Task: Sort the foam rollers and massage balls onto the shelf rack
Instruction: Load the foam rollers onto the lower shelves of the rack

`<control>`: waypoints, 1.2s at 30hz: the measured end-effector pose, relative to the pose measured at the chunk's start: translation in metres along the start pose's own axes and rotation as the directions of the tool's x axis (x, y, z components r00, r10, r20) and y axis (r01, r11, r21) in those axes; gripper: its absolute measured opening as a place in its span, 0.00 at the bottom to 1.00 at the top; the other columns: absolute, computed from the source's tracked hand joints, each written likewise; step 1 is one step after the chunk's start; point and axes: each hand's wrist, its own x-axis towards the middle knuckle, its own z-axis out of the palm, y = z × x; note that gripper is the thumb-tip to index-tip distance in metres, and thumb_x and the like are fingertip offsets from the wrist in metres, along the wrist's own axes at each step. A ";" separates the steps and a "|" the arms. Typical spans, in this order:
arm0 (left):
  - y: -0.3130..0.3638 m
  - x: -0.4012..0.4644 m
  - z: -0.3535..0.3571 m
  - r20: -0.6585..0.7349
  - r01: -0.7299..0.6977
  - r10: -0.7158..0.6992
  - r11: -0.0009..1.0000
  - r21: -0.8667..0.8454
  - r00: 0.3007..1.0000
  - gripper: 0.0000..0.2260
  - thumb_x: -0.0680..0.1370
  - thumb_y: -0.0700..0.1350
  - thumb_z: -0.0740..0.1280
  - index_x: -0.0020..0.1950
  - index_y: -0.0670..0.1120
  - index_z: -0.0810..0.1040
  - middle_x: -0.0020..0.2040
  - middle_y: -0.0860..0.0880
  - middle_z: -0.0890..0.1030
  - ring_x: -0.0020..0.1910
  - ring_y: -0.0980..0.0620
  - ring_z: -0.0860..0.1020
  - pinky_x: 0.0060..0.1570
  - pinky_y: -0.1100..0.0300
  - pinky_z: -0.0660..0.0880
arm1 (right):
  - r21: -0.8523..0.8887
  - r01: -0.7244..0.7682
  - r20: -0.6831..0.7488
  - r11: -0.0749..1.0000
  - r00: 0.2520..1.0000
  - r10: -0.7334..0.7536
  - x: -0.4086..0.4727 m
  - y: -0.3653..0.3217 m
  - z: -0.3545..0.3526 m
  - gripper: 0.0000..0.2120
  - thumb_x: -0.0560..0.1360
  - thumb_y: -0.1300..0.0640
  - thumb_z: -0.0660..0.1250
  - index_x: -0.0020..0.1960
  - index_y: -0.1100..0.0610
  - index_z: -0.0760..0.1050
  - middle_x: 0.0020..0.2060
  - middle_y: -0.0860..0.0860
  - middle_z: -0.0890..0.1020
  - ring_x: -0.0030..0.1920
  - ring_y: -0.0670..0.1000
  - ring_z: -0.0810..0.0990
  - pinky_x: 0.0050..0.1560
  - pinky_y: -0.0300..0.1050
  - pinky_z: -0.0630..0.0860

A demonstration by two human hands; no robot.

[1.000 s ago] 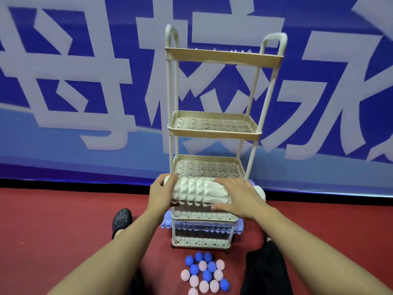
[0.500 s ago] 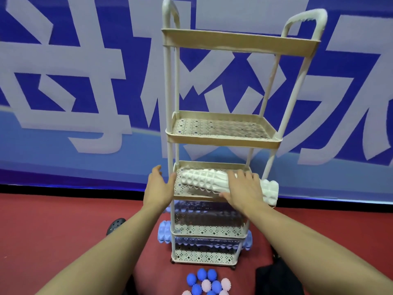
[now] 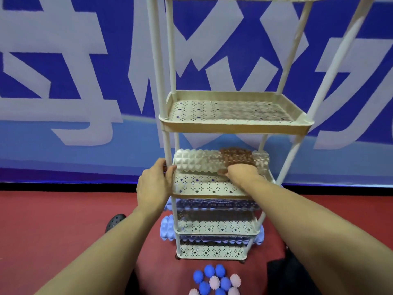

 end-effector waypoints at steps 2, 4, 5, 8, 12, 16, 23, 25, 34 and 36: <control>0.001 0.001 0.001 0.006 -0.010 0.010 1.000 0.020 1.000 0.13 0.82 0.57 0.63 0.47 0.48 0.77 0.42 0.49 0.86 0.42 0.39 0.81 0.40 0.47 0.77 | 0.010 -0.032 0.036 0.999 0.999 0.032 0.009 0.009 0.015 0.32 0.81 0.46 0.62 0.81 0.43 0.51 0.81 0.54 0.54 0.80 0.56 0.55 0.78 0.55 0.54; 0.003 0.000 0.002 0.003 -0.018 0.018 1.000 0.022 1.000 0.14 0.82 0.58 0.63 0.48 0.48 0.77 0.42 0.48 0.86 0.42 0.39 0.81 0.39 0.47 0.77 | -0.008 -0.027 0.027 1.000 0.999 0.027 0.015 0.013 0.028 0.34 0.81 0.47 0.63 0.81 0.38 0.48 0.82 0.50 0.48 0.81 0.56 0.49 0.78 0.55 0.52; 0.004 0.000 0.003 0.001 -0.018 0.018 1.000 0.022 1.000 0.14 0.82 0.58 0.63 0.48 0.48 0.77 0.42 0.48 0.86 0.41 0.39 0.81 0.39 0.47 0.77 | -0.010 -0.018 0.016 1.000 1.000 0.018 0.017 0.014 0.030 0.35 0.81 0.49 0.63 0.80 0.38 0.47 0.82 0.50 0.47 0.81 0.56 0.48 0.79 0.55 0.51; 0.005 0.000 0.003 -0.006 -0.016 0.016 0.999 0.034 1.000 0.14 0.82 0.58 0.63 0.48 0.47 0.77 0.42 0.48 0.86 0.41 0.39 0.81 0.39 0.47 0.77 | -0.018 0.021 0.036 1.000 0.999 -0.020 0.019 0.016 0.031 0.39 0.81 0.61 0.60 0.81 0.38 0.43 0.82 0.50 0.43 0.81 0.54 0.46 0.80 0.53 0.46; 0.004 -0.001 0.002 0.009 -0.009 0.009 1.000 0.019 1.000 0.14 0.82 0.58 0.63 0.49 0.49 0.78 0.44 0.49 0.86 0.44 0.40 0.82 0.42 0.46 0.79 | -0.049 0.004 0.042 0.999 0.999 -0.002 0.016 0.016 0.036 0.39 0.81 0.62 0.57 0.79 0.35 0.41 0.82 0.46 0.41 0.82 0.53 0.44 0.78 0.60 0.45; 0.005 0.000 0.000 0.025 0.003 -0.004 1.000 0.028 1.000 0.14 0.82 0.59 0.62 0.48 0.50 0.78 0.42 0.51 0.86 0.43 0.42 0.83 0.42 0.46 0.79 | 0.016 0.021 0.069 1.000 0.997 -0.022 0.006 0.010 0.025 0.37 0.81 0.56 0.58 0.80 0.39 0.39 0.81 0.48 0.38 0.81 0.55 0.41 0.80 0.59 0.45; 0.008 -0.002 -0.007 0.114 0.099 -0.099 0.995 0.007 0.989 0.12 0.81 0.58 0.61 0.49 0.51 0.77 0.47 0.53 0.86 0.48 0.43 0.82 0.45 0.47 0.78 | 0.053 -0.023 -0.149 0.998 0.988 0.031 -0.065 0.011 -0.008 0.20 0.84 0.43 0.52 0.64 0.55 0.73 0.57 0.56 0.79 0.56 0.61 0.77 0.59 0.55 0.69; 0.020 -0.013 -0.009 0.130 0.165 -0.162 0.986 -0.012 0.978 0.12 0.83 0.54 0.61 0.58 0.48 0.77 0.54 0.49 0.84 0.52 0.43 0.81 0.46 0.51 0.73 | 0.060 0.064 -0.227 0.996 0.973 -0.049 -0.088 0.025 -0.004 0.21 0.84 0.44 0.55 0.71 0.55 0.70 0.64 0.56 0.76 0.63 0.60 0.73 0.66 0.54 0.67; 0.056 -0.173 0.028 0.241 0.158 -0.122 0.978 -0.136 0.963 0.15 0.83 0.53 0.62 0.67 0.49 0.74 0.65 0.49 0.77 0.60 0.49 0.78 0.64 0.47 0.73 | 0.271 -0.027 -0.249 0.962 0.964 0.097 -0.237 0.097 0.059 0.22 0.81 0.46 0.59 0.70 0.56 0.74 0.68 0.55 0.76 0.66 0.57 0.75 0.68 0.53 0.70; 0.067 -0.213 0.047 0.334 0.131 -0.091 0.986 -0.099 0.938 0.16 0.83 0.53 0.63 0.68 0.47 0.74 0.66 0.49 0.76 0.63 0.49 0.76 0.65 0.49 0.72 | 0.284 -0.139 -0.144 0.949 0.972 0.185 -0.284 0.114 0.090 0.22 0.81 0.46 0.61 0.71 0.56 0.73 0.71 0.55 0.74 0.69 0.57 0.74 0.71 0.54 0.68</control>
